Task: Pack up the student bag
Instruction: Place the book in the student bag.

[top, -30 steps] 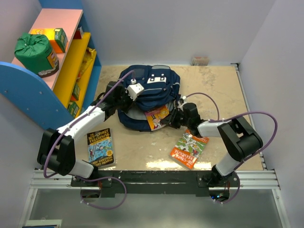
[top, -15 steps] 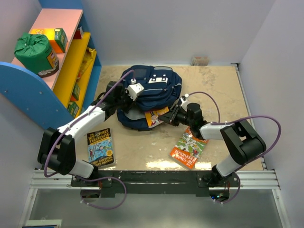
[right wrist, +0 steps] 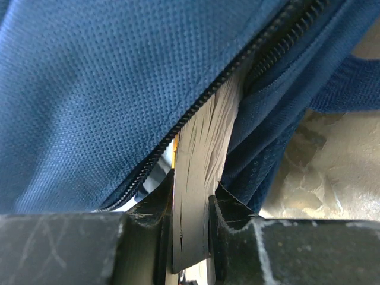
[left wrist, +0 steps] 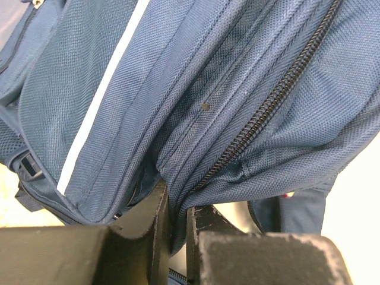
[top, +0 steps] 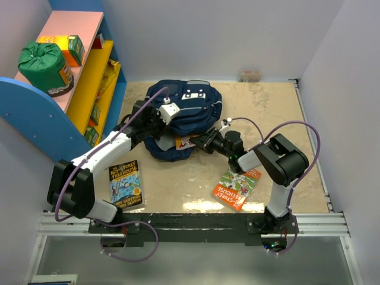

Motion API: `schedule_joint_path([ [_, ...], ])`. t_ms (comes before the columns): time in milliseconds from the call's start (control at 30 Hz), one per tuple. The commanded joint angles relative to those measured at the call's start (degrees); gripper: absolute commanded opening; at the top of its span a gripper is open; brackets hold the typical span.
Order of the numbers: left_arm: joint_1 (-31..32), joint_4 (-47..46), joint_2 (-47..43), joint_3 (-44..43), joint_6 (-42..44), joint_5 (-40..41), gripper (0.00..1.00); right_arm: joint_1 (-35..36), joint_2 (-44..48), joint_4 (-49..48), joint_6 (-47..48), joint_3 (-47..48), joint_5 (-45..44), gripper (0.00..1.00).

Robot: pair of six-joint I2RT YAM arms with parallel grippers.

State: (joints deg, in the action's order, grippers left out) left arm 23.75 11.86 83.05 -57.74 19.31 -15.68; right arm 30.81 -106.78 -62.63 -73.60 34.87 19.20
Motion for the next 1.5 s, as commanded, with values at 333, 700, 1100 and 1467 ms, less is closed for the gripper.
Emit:
schedule_joint_path([
  [333,2.00,-1.22,-4.47,-2.12,-0.77,-14.82,0.00,9.97,-0.53,16.46,4.96,23.90,-31.07,0.28],
  [700,1.83,-1.92,-6.14,0.25,0.46,-11.83,0.00,9.71,5.78,47.41,25.94,25.42,-22.63,0.83],
  [1100,1.65,-2.89,-6.49,0.52,-0.15,-10.25,0.00,6.63,10.99,50.24,29.57,21.37,-23.86,0.60],
  [1467,1.65,-1.93,-6.76,-0.18,0.29,-9.98,0.00,6.63,4.56,54.36,32.73,26.39,-29.11,0.42],
])
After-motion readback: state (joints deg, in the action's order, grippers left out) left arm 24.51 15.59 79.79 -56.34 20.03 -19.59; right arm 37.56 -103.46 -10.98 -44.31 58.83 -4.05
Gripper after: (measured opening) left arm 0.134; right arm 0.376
